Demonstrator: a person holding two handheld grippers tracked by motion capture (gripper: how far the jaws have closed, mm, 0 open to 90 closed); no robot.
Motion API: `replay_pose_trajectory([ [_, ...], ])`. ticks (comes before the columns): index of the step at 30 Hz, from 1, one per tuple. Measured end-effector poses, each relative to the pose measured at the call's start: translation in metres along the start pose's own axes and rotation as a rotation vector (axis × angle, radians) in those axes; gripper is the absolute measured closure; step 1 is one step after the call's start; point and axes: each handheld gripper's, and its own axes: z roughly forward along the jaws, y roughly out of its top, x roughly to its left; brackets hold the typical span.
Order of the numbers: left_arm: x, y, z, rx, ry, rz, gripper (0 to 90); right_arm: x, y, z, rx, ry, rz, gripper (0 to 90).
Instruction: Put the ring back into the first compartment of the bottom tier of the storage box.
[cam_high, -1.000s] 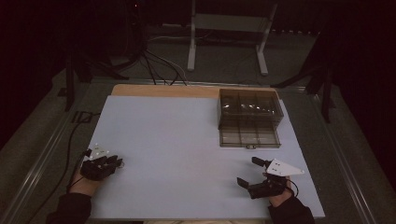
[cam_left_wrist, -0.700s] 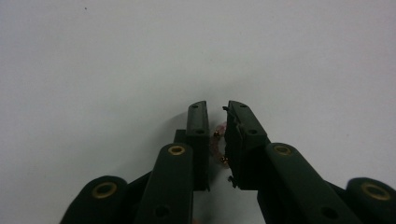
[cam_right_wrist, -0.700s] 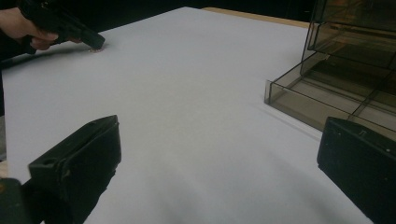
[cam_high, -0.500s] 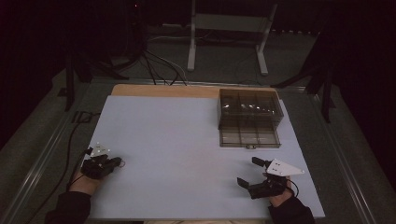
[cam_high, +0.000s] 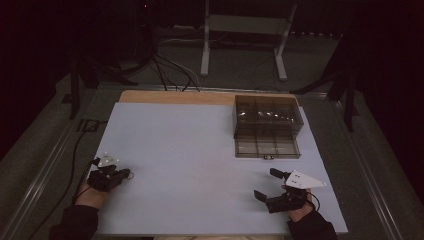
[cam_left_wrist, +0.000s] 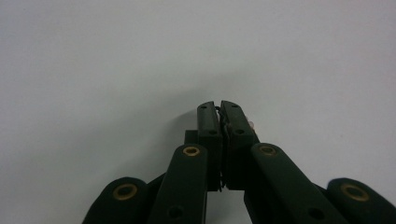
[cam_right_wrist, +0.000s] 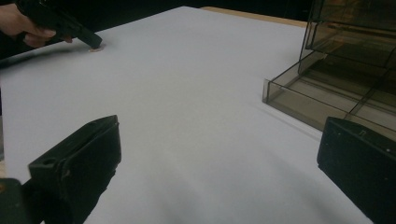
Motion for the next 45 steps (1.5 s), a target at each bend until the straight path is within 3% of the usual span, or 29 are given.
replay_pose_trajectory([
  [12,-0.001,0.005,-0.008,-0.036,0.007,-0.010,89.9,0.000,0.000,0.000,-0.001,-0.002,0.001,0.0],
  [19,-0.002,0.009,-0.011,-0.054,-0.014,-0.023,89.9,0.000,0.000,0.000,-0.004,-0.003,0.004,0.0],
  [45,-0.016,0.023,-0.007,-0.053,-0.045,0.032,89.9,0.000,0.000,-0.001,-0.005,-0.007,0.005,0.0],
])
